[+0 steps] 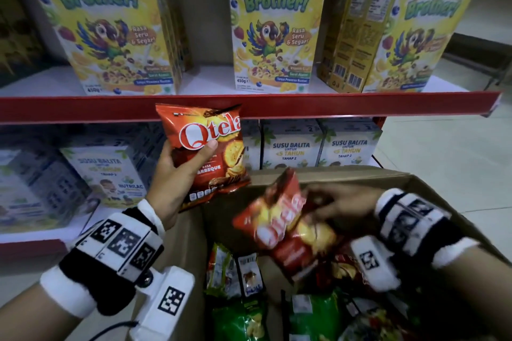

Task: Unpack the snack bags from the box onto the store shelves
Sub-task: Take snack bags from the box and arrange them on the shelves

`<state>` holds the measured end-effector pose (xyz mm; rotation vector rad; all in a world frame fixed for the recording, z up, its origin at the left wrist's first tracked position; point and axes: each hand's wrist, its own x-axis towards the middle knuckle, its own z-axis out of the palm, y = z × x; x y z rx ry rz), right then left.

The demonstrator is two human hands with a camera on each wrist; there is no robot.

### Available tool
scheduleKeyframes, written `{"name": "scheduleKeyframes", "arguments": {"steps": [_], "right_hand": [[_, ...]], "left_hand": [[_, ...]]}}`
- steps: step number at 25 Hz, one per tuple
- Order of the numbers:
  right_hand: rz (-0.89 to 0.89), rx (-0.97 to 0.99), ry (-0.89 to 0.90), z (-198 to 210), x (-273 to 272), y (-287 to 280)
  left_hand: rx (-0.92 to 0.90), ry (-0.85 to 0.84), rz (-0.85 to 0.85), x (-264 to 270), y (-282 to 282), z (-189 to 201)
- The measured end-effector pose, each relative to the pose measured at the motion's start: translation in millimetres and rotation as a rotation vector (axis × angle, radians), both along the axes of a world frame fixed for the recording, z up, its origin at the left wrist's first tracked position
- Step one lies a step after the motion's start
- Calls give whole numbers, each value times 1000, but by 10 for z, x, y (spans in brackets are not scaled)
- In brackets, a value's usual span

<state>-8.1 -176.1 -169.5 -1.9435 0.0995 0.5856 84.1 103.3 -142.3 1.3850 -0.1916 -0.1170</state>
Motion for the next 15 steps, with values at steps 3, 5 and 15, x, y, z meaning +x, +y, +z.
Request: {"name": "scheduleKeyframes", "arguments": {"steps": [3, 5, 15], "right_hand": [[-210, 583, -148, 478, -125, -31], [-283, 650, -251, 556, -145, 96], [-317, 480, -335, 168, -25, 399]], "left_hand": [[-37, 34, -9, -60, -68, 17], [-49, 85, -75, -131, -149, 18], [17, 109, -355, -363, -230, -39]]}}
